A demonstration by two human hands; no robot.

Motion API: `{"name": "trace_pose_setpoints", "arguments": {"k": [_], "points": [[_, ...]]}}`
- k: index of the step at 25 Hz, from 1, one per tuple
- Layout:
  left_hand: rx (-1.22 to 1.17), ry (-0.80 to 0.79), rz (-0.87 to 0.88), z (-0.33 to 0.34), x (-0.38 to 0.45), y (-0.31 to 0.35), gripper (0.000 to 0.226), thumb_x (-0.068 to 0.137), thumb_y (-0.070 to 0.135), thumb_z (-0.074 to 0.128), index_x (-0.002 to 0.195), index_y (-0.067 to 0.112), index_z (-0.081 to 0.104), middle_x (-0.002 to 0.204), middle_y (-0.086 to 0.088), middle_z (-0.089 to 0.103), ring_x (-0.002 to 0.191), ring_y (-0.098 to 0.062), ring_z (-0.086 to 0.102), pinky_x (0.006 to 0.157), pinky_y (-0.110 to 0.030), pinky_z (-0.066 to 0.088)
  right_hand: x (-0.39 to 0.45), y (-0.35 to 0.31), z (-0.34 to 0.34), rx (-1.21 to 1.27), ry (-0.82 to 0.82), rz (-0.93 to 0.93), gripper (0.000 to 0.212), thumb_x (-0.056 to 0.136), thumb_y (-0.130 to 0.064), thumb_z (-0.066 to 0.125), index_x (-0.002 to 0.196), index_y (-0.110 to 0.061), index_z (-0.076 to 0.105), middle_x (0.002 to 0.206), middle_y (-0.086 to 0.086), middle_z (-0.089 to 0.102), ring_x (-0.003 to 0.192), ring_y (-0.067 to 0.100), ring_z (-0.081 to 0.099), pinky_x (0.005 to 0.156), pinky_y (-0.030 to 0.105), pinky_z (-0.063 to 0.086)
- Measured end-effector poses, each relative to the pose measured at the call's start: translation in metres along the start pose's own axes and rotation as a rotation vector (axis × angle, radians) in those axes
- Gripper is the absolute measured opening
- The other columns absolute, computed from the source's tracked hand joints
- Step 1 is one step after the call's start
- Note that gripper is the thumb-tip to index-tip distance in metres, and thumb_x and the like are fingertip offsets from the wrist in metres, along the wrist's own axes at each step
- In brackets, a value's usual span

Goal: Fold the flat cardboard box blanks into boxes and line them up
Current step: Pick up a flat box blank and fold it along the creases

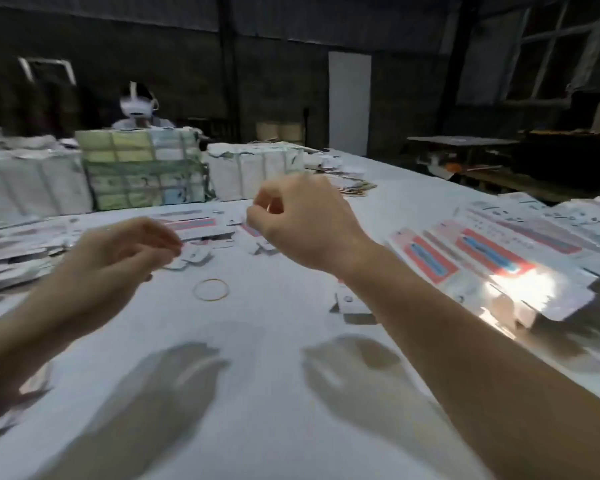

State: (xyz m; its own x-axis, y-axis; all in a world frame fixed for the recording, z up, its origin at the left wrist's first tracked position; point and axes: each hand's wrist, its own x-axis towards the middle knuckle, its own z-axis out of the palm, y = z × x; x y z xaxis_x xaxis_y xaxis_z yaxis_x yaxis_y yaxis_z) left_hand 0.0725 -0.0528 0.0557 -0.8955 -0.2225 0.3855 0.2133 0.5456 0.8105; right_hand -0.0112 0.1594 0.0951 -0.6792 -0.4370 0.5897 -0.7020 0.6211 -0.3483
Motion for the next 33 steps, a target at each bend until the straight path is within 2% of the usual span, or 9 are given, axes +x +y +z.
{"name": "trace_pose_setpoints", "arguments": {"k": [3, 8, 13, 16, 18, 23, 26, 29, 33], "points": [[0.164, 0.101, -0.173, -0.041, 0.001, -0.019, 0.017, 0.072, 0.033, 0.057, 0.083, 0.034, 0.07, 0.086, -0.002, 0.073, 0.082, -0.016, 0.065, 0.067, -0.031, 0.044, 0.002, -0.059, 0.03, 0.144, -0.088, -0.087, 0.018, 0.084, -0.034, 0.06, 0.068, -0.027, 0.064, 0.073, -0.007, 0.064, 0.08, 0.021, 0.061, 0.074, 0.037, 0.051], [1.098, -0.152, -0.689, -0.107, -0.035, -0.083, 0.055, 0.087, 0.05, 0.049, 0.139, 0.031, 0.046, 0.144, -0.005, 0.054, 0.128, -0.032, 0.051, 0.098, -0.039, 0.043, 0.001, -0.126, 0.078, 0.286, -0.182, -0.214, 0.017, 0.087, -0.034, 0.058, 0.073, -0.026, 0.065, 0.076, -0.007, 0.067, 0.08, 0.021, 0.061, 0.08, 0.039, 0.052], [1.153, -0.145, -0.708, -0.106, -0.042, -0.071, 0.063, 0.086, 0.064, 0.045, 0.141, 0.033, 0.047, 0.145, -0.006, 0.053, 0.131, -0.035, 0.046, 0.093, -0.041, 0.04, -0.001, -0.12, 0.094, 0.278, -0.191, -0.216, 0.019, 0.086, -0.03, 0.059, 0.068, -0.026, 0.061, 0.064, -0.01, 0.058, 0.074, 0.02, 0.054, 0.071, 0.037, 0.049], [1.226, -0.163, -0.706, -0.104, -0.049, -0.053, 0.05, 0.09, 0.053, 0.052, 0.133, 0.027, 0.055, 0.133, -0.004, 0.061, 0.11, -0.03, 0.057, 0.077, -0.034, 0.039, -0.002, -0.111, 0.093, 0.256, -0.194, -0.193, 0.019, 0.085, -0.029, 0.059, 0.067, -0.025, 0.062, 0.061, -0.01, 0.053, 0.07, 0.019, 0.05, 0.065, 0.033, 0.042], [1.285, -0.149, -0.648, -0.091, -0.053, -0.044, 0.034, 0.094, 0.037, 0.054, 0.124, 0.02, 0.059, 0.123, -0.008, 0.062, 0.096, -0.03, 0.053, 0.073, -0.034, 0.038, -0.002, -0.109, 0.093, 0.259, -0.198, -0.184, 0.019, 0.085, -0.029, 0.059, 0.067, -0.024, 0.062, 0.062, -0.009, 0.054, 0.071, 0.021, 0.05, 0.064, 0.033, 0.04], [1.36, -0.079, -0.427, -0.052, -0.049, -0.027, 0.024, 0.09, 0.006, 0.059, 0.113, 0.013, 0.061, 0.113, -0.012, 0.061, 0.108, -0.037, 0.06, 0.07, -0.036, 0.035, -0.004, -0.105, 0.093, 0.251, -0.176, -0.189, 0.022, 0.085, -0.029, 0.06, 0.064, -0.027, 0.058, 0.063, -0.01, 0.055, 0.072, 0.022, 0.051, 0.069, 0.034, 0.044], [1.366, 0.138, -0.248, -0.048, -0.048, -0.02, 0.026, 0.09, 0.005, 0.054, 0.111, 0.02, 0.059, 0.092, -0.006, 0.061, 0.097, -0.036, 0.065, 0.068, -0.034, 0.031, -0.004, -0.099, 0.093, 0.252, -0.148, -0.185, 0.02, 0.085, -0.028, 0.061, 0.065, -0.028, 0.058, 0.062, -0.01, 0.055, 0.07, 0.02, 0.052, 0.066, 0.033, 0.043], [1.187, 0.395, 0.171, -0.042, -0.047, -0.005, 0.03, 0.086, 0.007, 0.059, 0.112, 0.022, 0.063, 0.088, -0.007, 0.072, 0.081, -0.037, 0.068, 0.068, -0.037, 0.037, 0.001, -0.093, 0.092, 0.326, -0.077, -0.209, 0.008, 0.083, -0.022, 0.063, 0.081, -0.031, 0.063, 0.071, -0.012, 0.06, 0.073, 0.015, 0.056, 0.066, 0.031, 0.043], [0.728, 0.454, 0.483, -0.037, -0.02, 0.027, 0.03, 0.084, 0.004, 0.064, 0.111, 0.016, 0.069, 0.093, -0.003, 0.076, 0.08, -0.032, 0.071, 0.063, -0.041, 0.057, 0.013, -0.081, 0.084, 0.551, -0.051, -0.252, 0.047, 0.08, -0.002, 0.059, 0.119, -0.029, 0.053, 0.104, -0.015, 0.057, 0.097, 0.003, 0.054, 0.077, 0.009, 0.039]]}}
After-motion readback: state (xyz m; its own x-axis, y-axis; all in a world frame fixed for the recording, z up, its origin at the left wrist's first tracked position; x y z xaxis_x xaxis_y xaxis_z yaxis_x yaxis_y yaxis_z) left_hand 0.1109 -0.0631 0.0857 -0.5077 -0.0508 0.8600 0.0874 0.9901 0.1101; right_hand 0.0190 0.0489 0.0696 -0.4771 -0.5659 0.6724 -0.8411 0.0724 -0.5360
